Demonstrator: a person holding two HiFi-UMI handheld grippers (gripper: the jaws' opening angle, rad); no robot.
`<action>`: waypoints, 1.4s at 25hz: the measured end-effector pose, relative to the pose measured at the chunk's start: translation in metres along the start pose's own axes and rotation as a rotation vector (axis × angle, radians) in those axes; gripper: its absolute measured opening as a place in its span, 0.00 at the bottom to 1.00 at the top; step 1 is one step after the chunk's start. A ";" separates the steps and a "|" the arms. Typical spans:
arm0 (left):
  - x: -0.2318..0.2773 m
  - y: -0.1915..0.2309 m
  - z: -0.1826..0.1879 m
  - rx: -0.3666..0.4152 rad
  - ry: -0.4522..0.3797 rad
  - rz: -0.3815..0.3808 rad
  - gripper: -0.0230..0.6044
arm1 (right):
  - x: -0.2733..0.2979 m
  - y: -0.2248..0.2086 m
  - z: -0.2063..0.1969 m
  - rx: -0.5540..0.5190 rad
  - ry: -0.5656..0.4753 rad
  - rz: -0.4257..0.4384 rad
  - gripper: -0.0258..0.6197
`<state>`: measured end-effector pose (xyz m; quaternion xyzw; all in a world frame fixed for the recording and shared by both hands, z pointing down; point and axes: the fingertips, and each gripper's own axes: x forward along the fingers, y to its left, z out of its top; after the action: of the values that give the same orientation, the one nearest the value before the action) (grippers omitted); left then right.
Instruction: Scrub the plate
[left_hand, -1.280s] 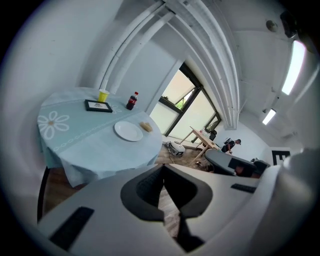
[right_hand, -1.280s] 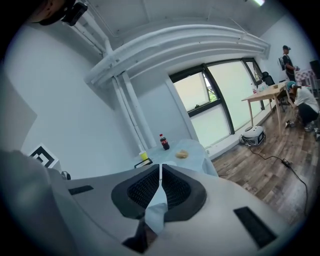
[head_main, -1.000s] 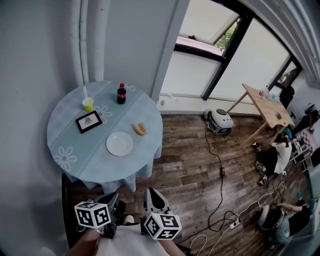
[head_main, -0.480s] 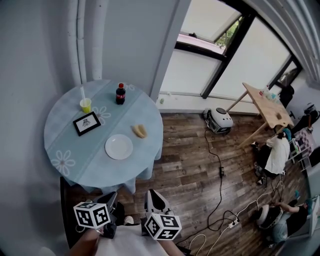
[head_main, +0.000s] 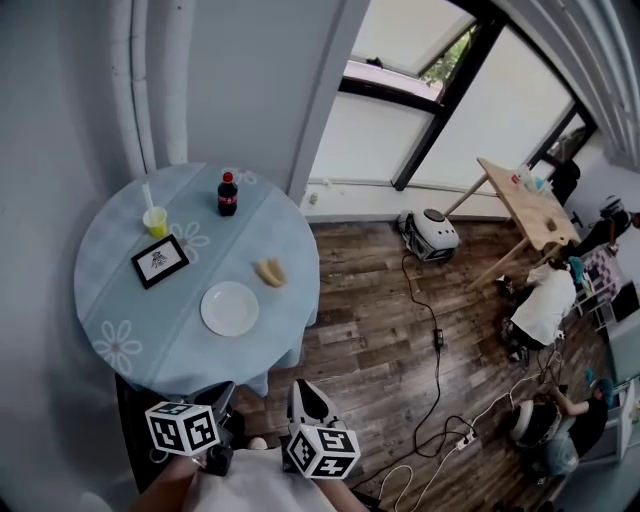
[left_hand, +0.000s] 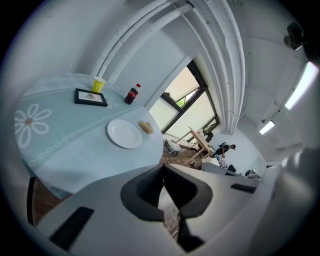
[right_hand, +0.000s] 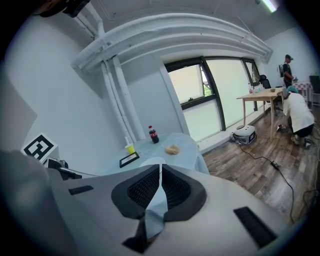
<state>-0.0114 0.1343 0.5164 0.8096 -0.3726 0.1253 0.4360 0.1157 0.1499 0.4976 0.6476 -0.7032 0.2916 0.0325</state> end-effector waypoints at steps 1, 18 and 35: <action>0.003 0.001 0.005 0.001 -0.002 -0.010 0.05 | 0.005 0.000 0.002 -0.004 0.002 -0.004 0.10; 0.034 0.049 0.066 -0.043 0.025 0.012 0.05 | 0.078 0.020 0.025 -0.030 0.055 -0.003 0.10; 0.028 0.121 0.113 -0.047 0.044 0.022 0.05 | 0.152 0.075 0.034 -0.012 0.092 0.037 0.10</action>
<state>-0.0918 -0.0107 0.5388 0.7921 -0.3744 0.1392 0.4615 0.0326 -0.0019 0.5066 0.6204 -0.7144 0.3173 0.0631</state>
